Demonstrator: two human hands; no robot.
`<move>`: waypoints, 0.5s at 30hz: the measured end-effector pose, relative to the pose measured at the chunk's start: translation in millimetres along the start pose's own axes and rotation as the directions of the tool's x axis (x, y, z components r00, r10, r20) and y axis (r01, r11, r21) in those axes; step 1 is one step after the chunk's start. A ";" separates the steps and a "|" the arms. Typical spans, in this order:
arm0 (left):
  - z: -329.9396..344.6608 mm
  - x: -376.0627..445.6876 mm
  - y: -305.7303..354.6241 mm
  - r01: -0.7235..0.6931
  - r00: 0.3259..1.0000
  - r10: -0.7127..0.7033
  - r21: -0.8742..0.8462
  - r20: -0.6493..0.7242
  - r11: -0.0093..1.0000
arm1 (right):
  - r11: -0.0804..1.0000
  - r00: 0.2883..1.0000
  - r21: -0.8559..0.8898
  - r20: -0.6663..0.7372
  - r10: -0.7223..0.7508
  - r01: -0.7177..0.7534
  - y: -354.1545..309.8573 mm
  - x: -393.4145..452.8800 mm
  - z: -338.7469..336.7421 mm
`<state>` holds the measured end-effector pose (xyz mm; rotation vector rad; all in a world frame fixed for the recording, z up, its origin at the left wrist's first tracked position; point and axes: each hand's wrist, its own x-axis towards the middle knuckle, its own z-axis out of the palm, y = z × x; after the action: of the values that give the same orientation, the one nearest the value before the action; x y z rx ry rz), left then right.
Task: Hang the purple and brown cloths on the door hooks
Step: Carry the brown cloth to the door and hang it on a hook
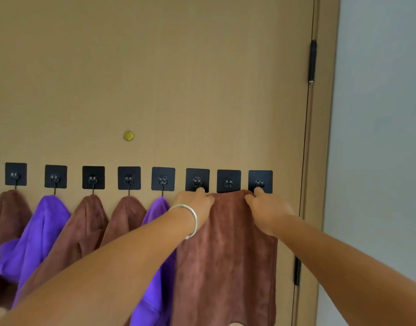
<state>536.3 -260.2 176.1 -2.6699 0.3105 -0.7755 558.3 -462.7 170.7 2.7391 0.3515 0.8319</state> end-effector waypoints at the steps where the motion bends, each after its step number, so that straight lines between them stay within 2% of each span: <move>1: 2.9 2.8 7.4 0.006 1.000 -0.007 0.025 0.016 1.000 | 1.000 1.000 -0.001 -0.020 -0.004 0.004 -3.0 -0.1 3.8; 4: 14.6 7.4 29.7 0.020 0.999 -0.023 0.057 0.047 0.998 | 0.999 0.998 -0.016 -0.052 -0.031 0.030 -11.1 -2.2 16.9; 8: 30.0 3.9 55.1 0.032 0.991 -0.031 -0.011 0.127 0.999 | 0.987 0.996 0.134 0.008 -0.085 0.083 -28.0 -13.8 45.1; 12: 31.7 -2.9 64.0 0.065 0.962 -0.051 -0.044 0.267 0.997 | 0.970 0.995 0.234 0.051 -0.086 0.072 -38.2 -22.6 67.8; 15: 35.3 -8.2 60.7 -0.020 0.937 0.021 -0.008 0.348 1.000 | 0.964 0.995 0.257 0.059 -0.077 0.059 -35.9 -23.5 73.9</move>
<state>542.2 -304.2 121.1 -2.7360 0.2469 -0.2834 575.9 -448.9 88.1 2.9631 0.5728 0.7165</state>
